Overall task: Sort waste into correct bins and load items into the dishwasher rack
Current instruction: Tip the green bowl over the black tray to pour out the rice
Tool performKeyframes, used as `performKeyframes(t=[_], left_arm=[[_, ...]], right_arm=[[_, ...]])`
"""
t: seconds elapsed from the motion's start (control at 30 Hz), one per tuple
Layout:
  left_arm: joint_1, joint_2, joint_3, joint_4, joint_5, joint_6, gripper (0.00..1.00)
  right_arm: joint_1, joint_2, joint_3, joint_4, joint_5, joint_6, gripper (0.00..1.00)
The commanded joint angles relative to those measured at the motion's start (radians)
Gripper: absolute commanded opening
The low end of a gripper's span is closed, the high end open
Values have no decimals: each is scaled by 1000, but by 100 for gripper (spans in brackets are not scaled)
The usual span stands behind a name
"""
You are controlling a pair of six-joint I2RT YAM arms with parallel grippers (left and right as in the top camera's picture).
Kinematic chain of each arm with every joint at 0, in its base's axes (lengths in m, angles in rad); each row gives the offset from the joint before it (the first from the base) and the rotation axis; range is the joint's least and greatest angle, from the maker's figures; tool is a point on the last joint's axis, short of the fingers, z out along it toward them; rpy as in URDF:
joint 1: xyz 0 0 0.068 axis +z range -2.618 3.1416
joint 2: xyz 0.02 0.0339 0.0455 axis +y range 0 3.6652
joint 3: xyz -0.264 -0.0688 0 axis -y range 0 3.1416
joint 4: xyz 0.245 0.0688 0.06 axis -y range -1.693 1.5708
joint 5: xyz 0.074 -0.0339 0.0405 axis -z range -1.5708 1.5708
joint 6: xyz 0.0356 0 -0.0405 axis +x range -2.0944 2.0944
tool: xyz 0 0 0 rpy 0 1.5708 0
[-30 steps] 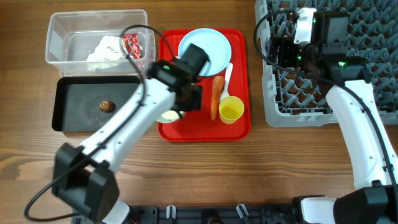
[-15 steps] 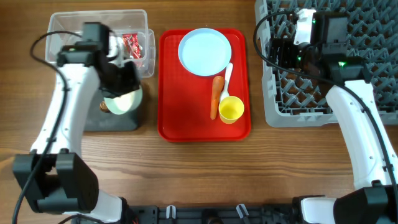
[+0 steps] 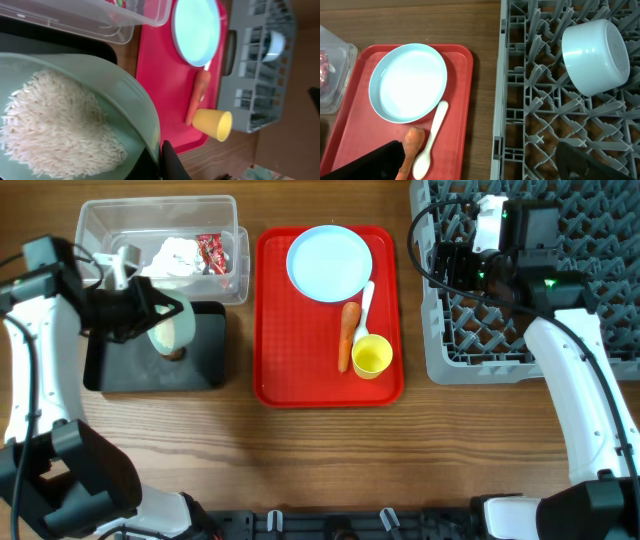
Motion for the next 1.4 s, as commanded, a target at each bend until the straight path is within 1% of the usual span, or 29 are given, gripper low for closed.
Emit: performKeyframes(t=[0.0,0.03,0.07,0.23,0.4,0.53,0.73,0.97,1.1,1.23,1.37], left_arm=[[69,-19,-72,6,126,89,4],[84,-16,-92,17,130,89,4],[112,-8,-124,33,156,115,4],[172,23,-189,74,248,157,4],[214,76,-200,74,351,246,4],[238,121,-200,82,366,265,4],[263,182,-200,90,505,350,4],[290,201,-200,105,525,351,4],[319,201,-200,100,563,394,4],[338,201,-200,100,583,400,4],[379,201,-200,66,628,399,4]], right_arm=[[0,-23,6,1,18,-11,99],[0,-23,6,0,18,-11,99],[0,-23,6,-2,18,-11,99],[0,-23,6,1,18,-11,100],[0,-23,6,-3,18,-11,100],[0,-23,6,-19,18,-11,100],[0,-23,6,-24,18,-11,100],[0,-23,6,-36,18,-11,99],[0,-23,6,-57,18,-11,100],[0,-23,6,-58,18,-11,100],[0,-23,6,-80,18,-11,100]])
